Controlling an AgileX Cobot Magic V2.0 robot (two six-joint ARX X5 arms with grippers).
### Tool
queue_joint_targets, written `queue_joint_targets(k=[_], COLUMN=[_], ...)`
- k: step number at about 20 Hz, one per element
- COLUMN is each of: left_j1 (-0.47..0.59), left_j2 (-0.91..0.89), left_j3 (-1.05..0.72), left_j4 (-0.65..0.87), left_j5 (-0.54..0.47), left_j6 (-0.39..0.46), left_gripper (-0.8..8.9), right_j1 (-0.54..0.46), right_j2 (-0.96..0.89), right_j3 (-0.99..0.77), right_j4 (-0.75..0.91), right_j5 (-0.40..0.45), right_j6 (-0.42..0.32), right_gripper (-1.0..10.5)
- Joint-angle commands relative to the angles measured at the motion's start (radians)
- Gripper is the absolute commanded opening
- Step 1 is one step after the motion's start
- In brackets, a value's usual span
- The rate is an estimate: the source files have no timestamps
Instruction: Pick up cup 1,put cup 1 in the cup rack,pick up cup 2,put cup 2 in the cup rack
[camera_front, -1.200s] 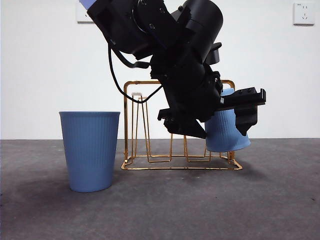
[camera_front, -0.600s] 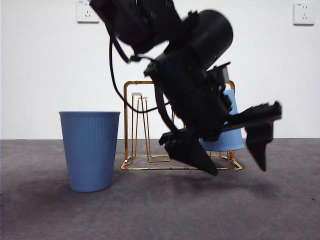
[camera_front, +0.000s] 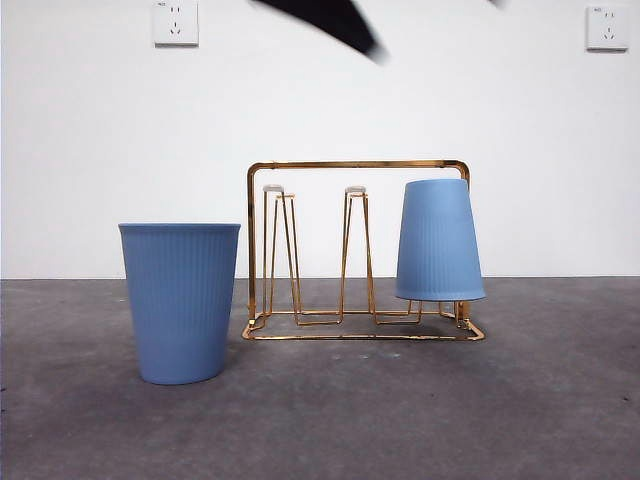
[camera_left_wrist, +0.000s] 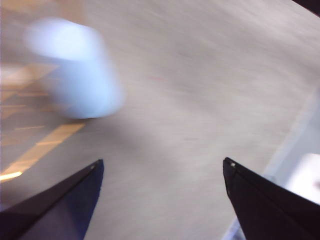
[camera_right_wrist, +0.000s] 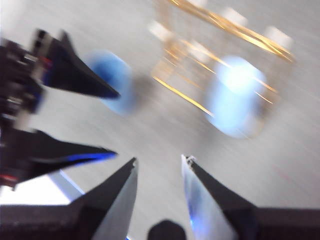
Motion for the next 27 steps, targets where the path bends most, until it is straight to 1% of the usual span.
queue_joint_targets(k=[1,3,4,6,7,9,11,12,14,16,18,20,22,25,27], left_j1=[-0.001,-0.001,-0.001,-0.001,-0.001,-0.001,-0.001,-0.001,-0.001,-0.001,-0.001,-0.001,-0.001,-0.001,-0.001], left_j2=[-0.129,-0.239,-0.290,-0.381,-0.421,-0.484,-0.527,-0.547,-0.570,-0.579,-0.579,-0.576,-0.575,-0.575,-0.574], left_j3=[-0.006,-0.006,-0.006,-0.006,-0.006,-0.006,-0.006,-0.006,-0.006,-0.006,-0.006,-0.006,-0.006,-0.006,-0.006], left_j4=[-0.138,-0.251,-0.301,-0.377,-0.405,-0.446,-0.484,-0.507,-0.539,-0.554,-0.558,-0.558,-0.558,-0.554,-0.546], left_j5=[-0.105,-0.191,-0.224,-0.265,-0.279,-0.307,-0.318,-0.317,-0.317,-0.315,-0.315,-0.314,-0.312,-0.311,-0.308], left_j6=[0.021,0.010,-0.008,-0.040,-0.053,-0.069,-0.082,-0.092,-0.097,-0.103,-0.103,-0.103,-0.103,-0.114,-0.115], left_gripper=[4.04,4.04,4.04,4.04,4.04,4.04,4.04,4.04,4.04,4.04,4.04,4.04,4.04,4.04,4.04], right_j1=[0.004,0.021,0.036,0.077,0.098,0.136,0.172,0.189,0.214,0.228,0.234,0.235,0.235,0.235,0.235], right_j2=[0.072,0.159,0.206,0.304,0.352,0.453,0.547,0.596,0.673,0.737,0.790,0.831,0.863,0.901,0.913], right_j3=[-0.005,-0.005,-0.005,-0.005,-0.005,-0.004,-0.004,-0.004,-0.004,-0.004,-0.003,-0.002,-0.002,-0.002,-0.002], right_j4=[0.096,0.176,0.212,0.281,0.315,0.390,0.453,0.478,0.501,0.522,0.554,0.596,0.624,0.655,0.682], right_j5=[-0.113,-0.174,-0.180,-0.180,-0.179,-0.175,-0.145,-0.115,-0.055,-0.022,-0.007,-0.001,0.021,0.029,0.029], right_j6=[0.058,0.090,0.106,0.135,0.146,0.182,0.215,0.230,0.234,0.239,0.257,0.284,0.294,0.301,0.301], right_gripper=[1.6,1.7,1.8,3.5,4.0,4.1,4.1,4.1,4.1,4.1,4.1,4.1,4.0,2.6,1.4])
